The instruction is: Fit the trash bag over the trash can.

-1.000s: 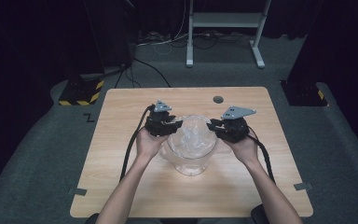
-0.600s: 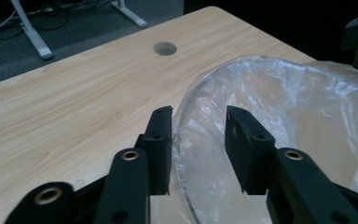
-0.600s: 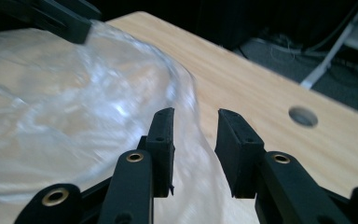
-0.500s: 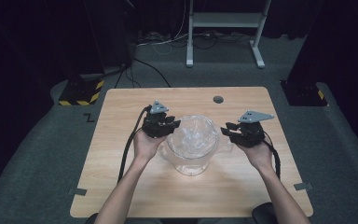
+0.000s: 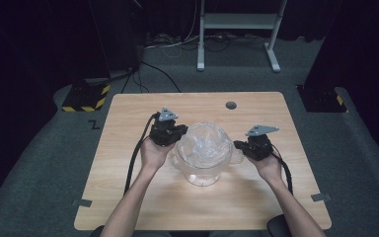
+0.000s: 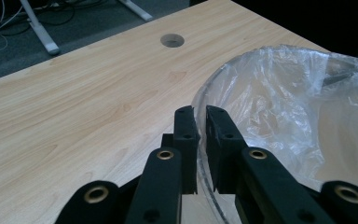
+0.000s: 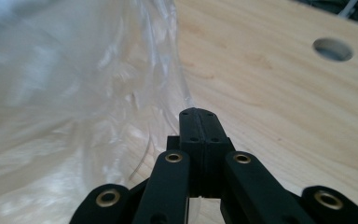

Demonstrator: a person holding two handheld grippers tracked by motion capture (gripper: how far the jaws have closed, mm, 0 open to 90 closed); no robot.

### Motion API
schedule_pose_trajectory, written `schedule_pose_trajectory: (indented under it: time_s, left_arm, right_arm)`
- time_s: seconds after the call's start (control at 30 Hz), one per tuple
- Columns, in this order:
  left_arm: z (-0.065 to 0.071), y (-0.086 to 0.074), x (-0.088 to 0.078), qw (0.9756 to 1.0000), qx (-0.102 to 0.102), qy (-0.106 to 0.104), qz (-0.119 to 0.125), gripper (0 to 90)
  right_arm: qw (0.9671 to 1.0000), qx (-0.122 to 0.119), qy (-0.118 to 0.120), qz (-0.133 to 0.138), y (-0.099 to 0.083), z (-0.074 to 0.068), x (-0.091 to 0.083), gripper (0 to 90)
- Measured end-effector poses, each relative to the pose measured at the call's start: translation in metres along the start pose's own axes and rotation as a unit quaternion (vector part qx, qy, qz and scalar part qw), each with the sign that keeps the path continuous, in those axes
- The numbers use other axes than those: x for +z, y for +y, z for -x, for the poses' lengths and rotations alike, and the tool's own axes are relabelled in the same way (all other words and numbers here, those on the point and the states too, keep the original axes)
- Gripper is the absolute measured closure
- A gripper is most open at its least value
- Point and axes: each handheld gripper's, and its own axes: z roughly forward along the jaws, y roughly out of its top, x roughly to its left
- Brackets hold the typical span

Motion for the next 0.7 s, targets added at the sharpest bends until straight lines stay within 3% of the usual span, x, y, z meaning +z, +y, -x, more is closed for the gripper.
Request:
schedule_pose_trajectory:
  time_s: [0.1,0.17,0.23,0.27,0.33,0.47,0.6,0.7]
  left_arm:
    - [-0.001,0.0,0.0,1.0,-0.002,-0.004,0.002,82.8]
    - [-0.001,0.0,0.0,1.0,-0.001,-0.004,0.008,80.6]
    - [0.002,0.001,-0.003,0.9997,-0.004,0.011,0.021,68.1]
    - [0.004,0.001,-0.005,0.9995,-0.003,0.012,0.029,61.9]
    - [0.006,0.003,-0.008,0.9993,0.0,0.011,0.036,58.7]
    - [0.007,0.008,-0.002,0.9997,0.003,0.003,0.022,59.1]
    - [0.009,0.01,0.005,0.9998,0.008,-0.006,0.015,62.6]
    - [0.01,0.01,0.006,0.9997,0.016,0.003,0.018,69.0]
  right_arm:
    - [0.9998,0.014,0.014,-0.005,-0.003,-0.002,0.013,88.9]
    - [0.9998,0.017,0.012,-0.002,-0.003,-0.004,0.018,74.9]
    - [0.9998,0.02,-0.005,0.004,-0.002,-0.003,0.016,66.1]
    - [0.9995,0.026,-0.011,0.014,-0.001,-0.001,0.011,64.6]
    - [0.9977,0.038,-0.021,0.052,0.003,0.005,-0.004,64.4]
    - [0.9934,0.039,-0.011,0.108,0.02,0.005,-0.034,63.5]
    - [0.9904,0.024,0.011,0.136,0.039,-0.007,-0.045,62.4]
    - [0.9901,0.012,0.023,0.138,0.048,-0.018,-0.043,62.6]
